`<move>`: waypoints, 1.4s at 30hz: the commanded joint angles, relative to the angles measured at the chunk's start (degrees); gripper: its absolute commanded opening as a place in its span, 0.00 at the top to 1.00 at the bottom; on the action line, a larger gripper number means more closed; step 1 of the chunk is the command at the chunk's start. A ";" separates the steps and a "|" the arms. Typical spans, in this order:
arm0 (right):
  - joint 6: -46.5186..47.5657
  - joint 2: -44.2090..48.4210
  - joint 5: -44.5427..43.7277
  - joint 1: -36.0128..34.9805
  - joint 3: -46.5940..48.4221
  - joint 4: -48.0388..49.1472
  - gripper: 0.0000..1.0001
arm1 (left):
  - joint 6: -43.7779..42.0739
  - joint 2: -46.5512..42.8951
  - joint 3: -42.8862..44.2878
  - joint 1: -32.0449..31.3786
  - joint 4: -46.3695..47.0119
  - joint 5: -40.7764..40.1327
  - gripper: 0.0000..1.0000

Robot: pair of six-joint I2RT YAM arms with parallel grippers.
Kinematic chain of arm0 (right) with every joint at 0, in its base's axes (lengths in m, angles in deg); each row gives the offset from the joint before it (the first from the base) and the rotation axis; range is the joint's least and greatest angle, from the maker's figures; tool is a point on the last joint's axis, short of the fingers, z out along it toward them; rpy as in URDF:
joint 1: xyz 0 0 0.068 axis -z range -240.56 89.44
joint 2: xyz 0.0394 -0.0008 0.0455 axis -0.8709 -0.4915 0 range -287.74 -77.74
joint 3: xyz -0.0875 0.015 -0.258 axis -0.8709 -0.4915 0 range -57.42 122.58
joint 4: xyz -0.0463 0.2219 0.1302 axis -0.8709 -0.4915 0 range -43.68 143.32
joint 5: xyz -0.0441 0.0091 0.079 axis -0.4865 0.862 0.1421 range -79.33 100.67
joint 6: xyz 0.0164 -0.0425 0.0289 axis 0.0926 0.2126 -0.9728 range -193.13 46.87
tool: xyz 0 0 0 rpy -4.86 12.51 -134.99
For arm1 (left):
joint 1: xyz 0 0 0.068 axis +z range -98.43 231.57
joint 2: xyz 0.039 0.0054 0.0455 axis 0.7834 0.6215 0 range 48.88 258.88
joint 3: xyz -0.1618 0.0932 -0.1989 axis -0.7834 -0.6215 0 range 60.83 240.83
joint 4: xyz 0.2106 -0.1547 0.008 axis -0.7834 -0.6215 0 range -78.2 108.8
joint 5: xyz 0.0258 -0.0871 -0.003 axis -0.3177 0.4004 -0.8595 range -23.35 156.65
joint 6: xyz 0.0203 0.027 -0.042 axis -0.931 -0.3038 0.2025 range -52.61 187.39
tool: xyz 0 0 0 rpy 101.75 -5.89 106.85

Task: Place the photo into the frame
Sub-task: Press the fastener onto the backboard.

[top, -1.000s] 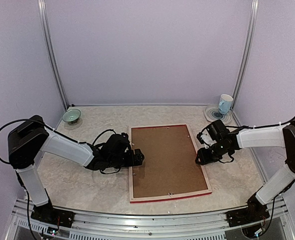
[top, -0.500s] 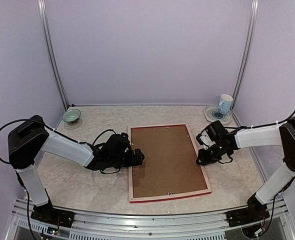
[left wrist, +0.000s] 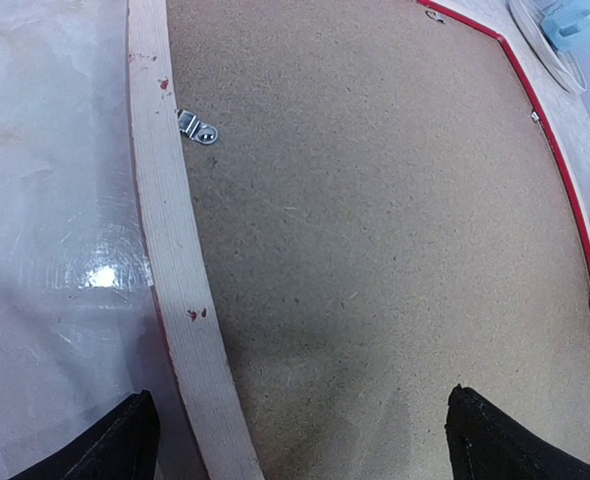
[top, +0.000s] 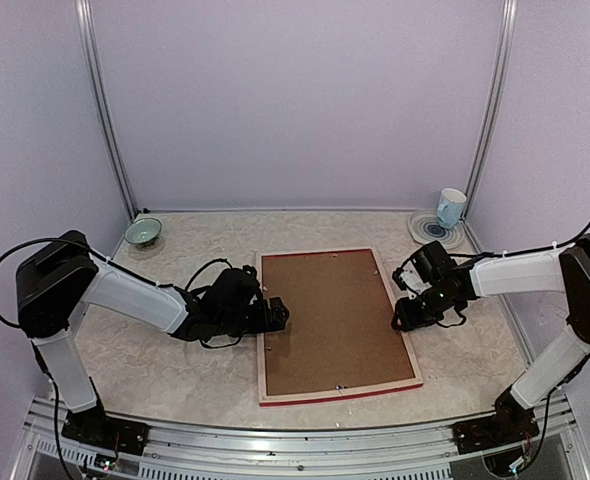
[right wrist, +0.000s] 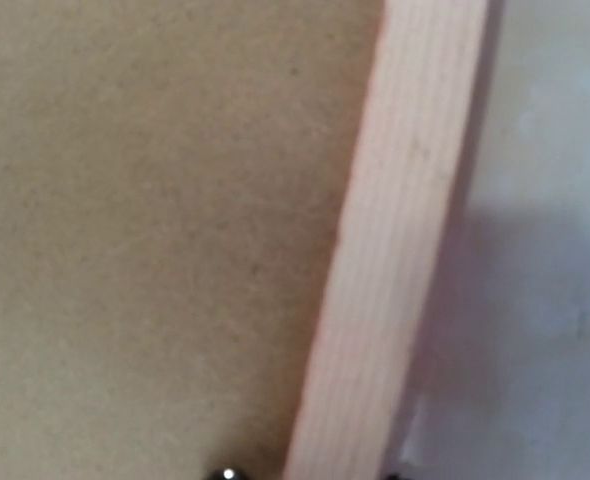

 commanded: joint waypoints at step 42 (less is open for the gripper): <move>-0.58 -0.75 11.56 -0.49 -0.06 3.04 0.55 | -1.69 0.76 -2.21 10.55 -9.11 -5.35 0.08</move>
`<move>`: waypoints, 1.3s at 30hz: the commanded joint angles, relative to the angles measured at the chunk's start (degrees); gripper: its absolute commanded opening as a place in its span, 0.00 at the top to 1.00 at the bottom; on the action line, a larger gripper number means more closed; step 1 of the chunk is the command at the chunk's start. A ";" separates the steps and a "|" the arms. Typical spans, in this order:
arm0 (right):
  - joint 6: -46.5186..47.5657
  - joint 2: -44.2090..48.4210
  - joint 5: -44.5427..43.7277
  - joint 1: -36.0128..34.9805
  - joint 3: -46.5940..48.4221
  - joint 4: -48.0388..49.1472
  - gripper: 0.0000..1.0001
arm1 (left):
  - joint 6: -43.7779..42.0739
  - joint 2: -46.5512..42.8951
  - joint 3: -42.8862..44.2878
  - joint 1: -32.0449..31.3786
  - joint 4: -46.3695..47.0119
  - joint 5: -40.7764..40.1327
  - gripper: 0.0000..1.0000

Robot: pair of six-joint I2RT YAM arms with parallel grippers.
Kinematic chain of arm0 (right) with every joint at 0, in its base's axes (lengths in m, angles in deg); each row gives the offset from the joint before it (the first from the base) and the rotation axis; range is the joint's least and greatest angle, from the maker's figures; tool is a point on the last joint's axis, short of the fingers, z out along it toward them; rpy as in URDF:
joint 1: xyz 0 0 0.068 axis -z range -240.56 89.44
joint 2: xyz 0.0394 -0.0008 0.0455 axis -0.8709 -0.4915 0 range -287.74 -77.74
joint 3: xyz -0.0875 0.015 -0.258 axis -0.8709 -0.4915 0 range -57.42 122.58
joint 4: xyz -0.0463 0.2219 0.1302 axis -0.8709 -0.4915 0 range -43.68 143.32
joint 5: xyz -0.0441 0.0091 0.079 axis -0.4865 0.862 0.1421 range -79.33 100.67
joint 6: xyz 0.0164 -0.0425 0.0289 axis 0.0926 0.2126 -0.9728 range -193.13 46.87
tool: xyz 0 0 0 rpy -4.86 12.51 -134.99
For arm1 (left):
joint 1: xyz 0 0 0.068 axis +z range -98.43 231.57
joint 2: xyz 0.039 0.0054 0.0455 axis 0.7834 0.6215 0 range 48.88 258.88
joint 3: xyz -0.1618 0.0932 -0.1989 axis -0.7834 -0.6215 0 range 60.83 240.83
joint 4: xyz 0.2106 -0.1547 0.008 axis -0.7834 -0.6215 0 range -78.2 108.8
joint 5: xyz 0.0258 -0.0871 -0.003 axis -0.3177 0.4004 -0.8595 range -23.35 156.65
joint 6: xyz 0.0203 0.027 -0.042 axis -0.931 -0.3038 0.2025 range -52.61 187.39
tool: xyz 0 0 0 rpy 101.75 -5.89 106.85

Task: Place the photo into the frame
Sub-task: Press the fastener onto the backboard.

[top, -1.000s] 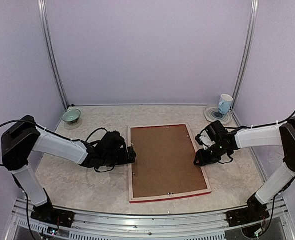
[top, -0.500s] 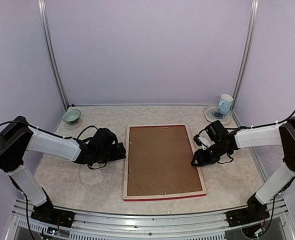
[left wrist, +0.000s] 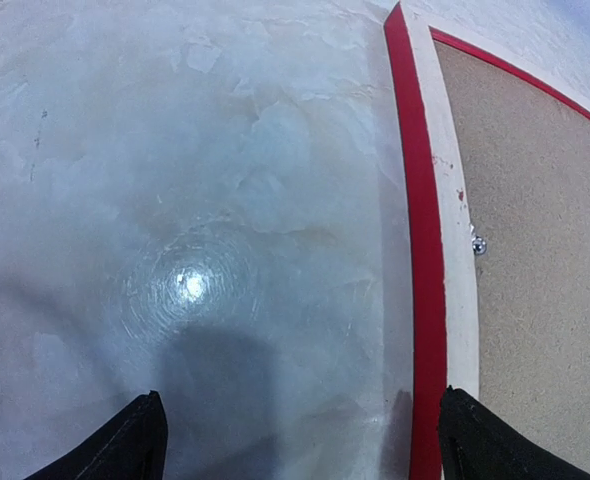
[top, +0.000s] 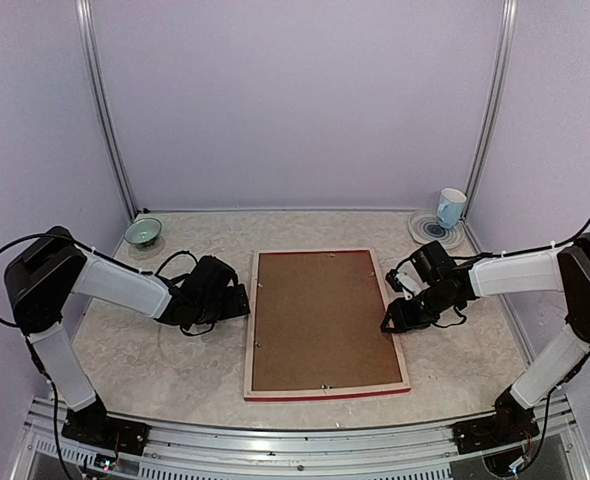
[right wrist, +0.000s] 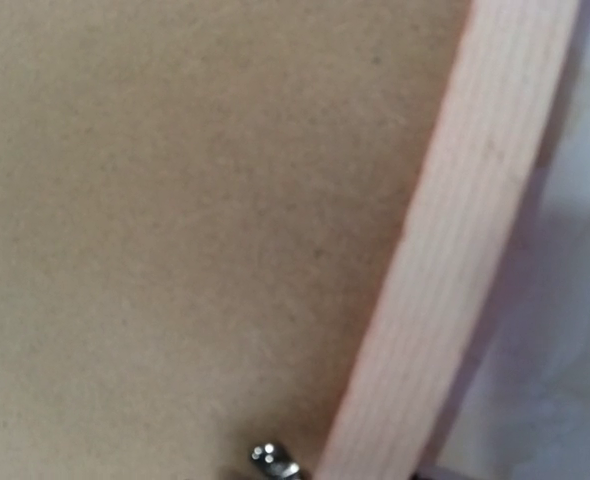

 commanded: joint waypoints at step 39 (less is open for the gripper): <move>0.27 0.80 3.40 -0.51 -1.91 3.53 0.56 | -11.19 19.65 27.91 2.45 -15.86 1.80 0.20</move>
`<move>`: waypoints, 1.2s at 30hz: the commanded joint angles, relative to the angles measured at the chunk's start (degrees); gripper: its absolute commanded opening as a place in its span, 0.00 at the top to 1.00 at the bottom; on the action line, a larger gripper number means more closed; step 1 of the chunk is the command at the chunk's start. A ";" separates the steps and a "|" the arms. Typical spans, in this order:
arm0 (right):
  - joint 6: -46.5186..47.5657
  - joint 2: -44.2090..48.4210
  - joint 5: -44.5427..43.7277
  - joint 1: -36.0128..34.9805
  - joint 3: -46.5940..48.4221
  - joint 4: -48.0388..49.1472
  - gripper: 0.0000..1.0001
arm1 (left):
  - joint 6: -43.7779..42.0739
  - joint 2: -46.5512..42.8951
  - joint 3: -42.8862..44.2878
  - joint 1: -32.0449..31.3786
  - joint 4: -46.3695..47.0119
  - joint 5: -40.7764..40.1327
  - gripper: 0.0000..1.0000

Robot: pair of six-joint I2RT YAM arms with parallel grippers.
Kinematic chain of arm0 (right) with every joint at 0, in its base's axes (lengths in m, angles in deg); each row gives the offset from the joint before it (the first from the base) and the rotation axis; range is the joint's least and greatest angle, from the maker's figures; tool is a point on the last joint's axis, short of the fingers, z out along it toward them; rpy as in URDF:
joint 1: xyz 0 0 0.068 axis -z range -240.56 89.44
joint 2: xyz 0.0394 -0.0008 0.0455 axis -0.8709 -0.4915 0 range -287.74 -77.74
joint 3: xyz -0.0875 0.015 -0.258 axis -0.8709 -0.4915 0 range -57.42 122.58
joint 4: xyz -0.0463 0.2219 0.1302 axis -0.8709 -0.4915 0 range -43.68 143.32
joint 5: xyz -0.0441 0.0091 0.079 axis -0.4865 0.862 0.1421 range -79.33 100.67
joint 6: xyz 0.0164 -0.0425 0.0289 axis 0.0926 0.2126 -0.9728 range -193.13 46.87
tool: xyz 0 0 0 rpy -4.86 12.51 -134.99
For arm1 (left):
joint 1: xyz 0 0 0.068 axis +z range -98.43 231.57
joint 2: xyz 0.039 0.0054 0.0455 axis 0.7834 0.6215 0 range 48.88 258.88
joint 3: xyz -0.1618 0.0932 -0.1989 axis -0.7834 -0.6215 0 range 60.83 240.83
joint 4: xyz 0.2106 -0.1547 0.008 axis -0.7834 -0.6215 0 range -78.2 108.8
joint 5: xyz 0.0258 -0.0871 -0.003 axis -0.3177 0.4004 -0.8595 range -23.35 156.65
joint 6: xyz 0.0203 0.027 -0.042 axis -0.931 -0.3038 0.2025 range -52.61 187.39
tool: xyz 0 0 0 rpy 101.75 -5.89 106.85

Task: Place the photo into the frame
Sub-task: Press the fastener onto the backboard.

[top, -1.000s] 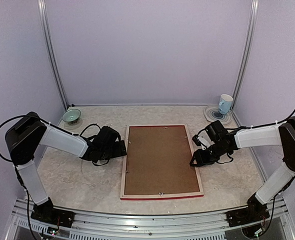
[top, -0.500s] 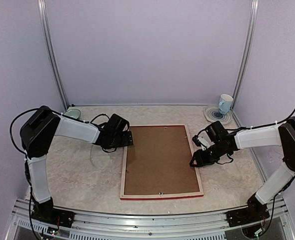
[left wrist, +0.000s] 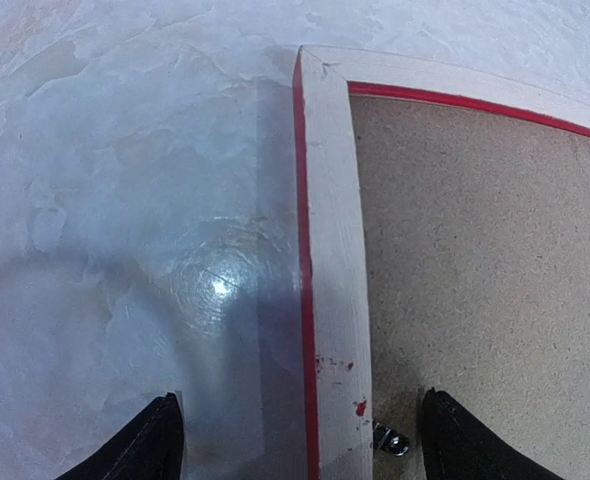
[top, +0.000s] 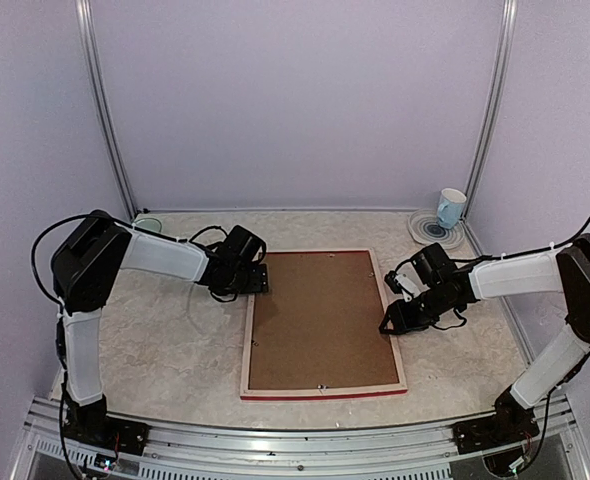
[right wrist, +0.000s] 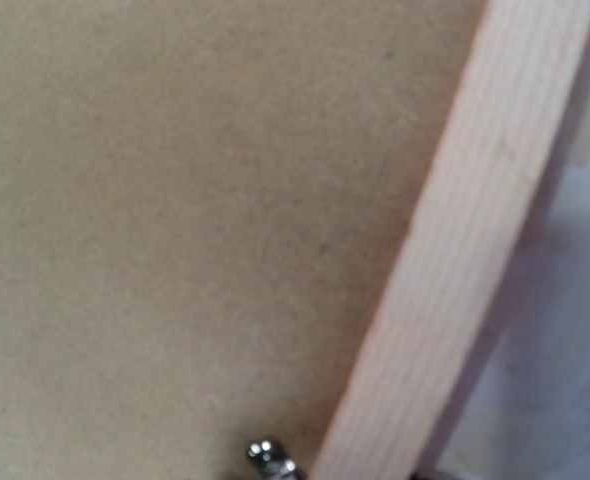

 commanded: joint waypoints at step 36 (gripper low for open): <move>-0.08 0.25 1.23 -0.47 -1.43 2.27 0.56 | -1.26 1.85 2.59 -0.46 -3.69 -1.24 0.80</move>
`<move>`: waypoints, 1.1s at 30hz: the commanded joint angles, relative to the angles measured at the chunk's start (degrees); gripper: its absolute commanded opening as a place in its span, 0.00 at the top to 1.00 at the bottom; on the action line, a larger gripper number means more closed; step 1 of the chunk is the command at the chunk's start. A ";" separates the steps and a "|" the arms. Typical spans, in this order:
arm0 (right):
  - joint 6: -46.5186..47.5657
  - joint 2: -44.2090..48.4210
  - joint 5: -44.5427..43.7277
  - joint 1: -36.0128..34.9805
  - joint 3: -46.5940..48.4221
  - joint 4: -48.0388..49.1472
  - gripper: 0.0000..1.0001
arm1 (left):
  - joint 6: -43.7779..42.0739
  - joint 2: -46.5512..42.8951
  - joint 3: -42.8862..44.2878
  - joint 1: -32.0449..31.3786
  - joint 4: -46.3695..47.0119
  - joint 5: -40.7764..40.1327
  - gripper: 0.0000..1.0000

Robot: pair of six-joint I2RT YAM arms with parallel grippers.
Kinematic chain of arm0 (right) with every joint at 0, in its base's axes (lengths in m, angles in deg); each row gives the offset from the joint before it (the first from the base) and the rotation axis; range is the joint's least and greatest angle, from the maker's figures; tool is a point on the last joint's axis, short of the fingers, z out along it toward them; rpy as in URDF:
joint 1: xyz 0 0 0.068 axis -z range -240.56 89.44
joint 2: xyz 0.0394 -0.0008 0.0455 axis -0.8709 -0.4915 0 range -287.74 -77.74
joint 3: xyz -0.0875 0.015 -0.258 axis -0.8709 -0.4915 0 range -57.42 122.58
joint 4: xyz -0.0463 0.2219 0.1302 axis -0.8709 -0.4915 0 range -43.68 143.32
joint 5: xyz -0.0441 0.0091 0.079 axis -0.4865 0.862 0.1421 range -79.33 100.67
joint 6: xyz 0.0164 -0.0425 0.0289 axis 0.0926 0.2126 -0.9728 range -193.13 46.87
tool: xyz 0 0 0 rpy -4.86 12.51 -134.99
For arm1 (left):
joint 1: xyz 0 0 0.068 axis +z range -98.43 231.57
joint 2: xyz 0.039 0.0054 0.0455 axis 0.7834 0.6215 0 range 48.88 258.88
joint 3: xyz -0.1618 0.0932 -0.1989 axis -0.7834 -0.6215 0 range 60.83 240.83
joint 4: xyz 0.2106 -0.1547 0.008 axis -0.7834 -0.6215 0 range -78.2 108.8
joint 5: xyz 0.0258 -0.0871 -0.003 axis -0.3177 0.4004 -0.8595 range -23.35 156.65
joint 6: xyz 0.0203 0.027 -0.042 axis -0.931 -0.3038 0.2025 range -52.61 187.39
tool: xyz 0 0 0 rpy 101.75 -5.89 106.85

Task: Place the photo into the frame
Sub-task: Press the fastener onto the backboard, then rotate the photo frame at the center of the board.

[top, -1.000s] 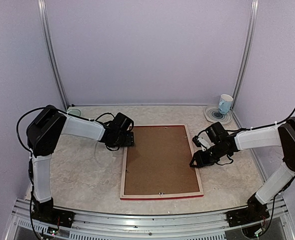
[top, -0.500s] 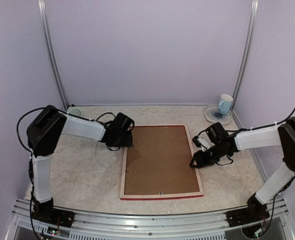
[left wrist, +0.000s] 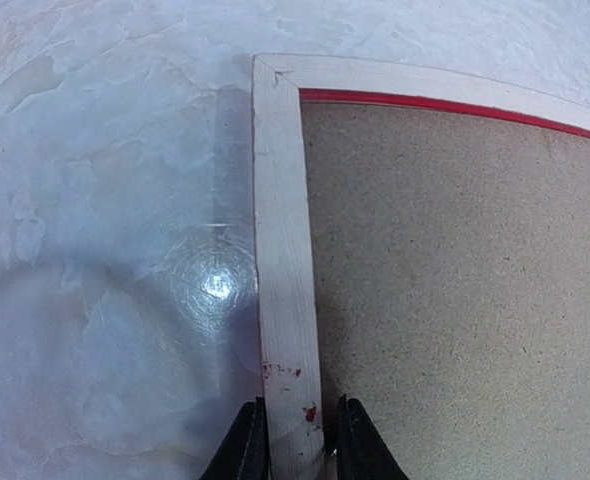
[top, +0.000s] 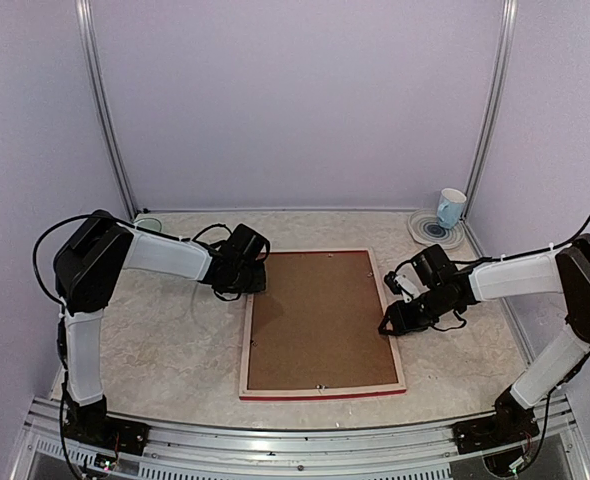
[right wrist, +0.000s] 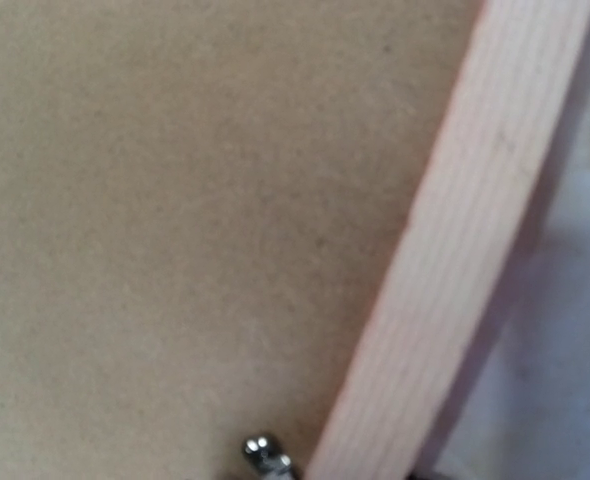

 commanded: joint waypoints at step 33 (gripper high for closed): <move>1.16 2.67 -21.98 1.20 25.16 -6.86 0.01 | 1.19 -27.02 -19.41 -13.53 -3.27 -8.07 0.01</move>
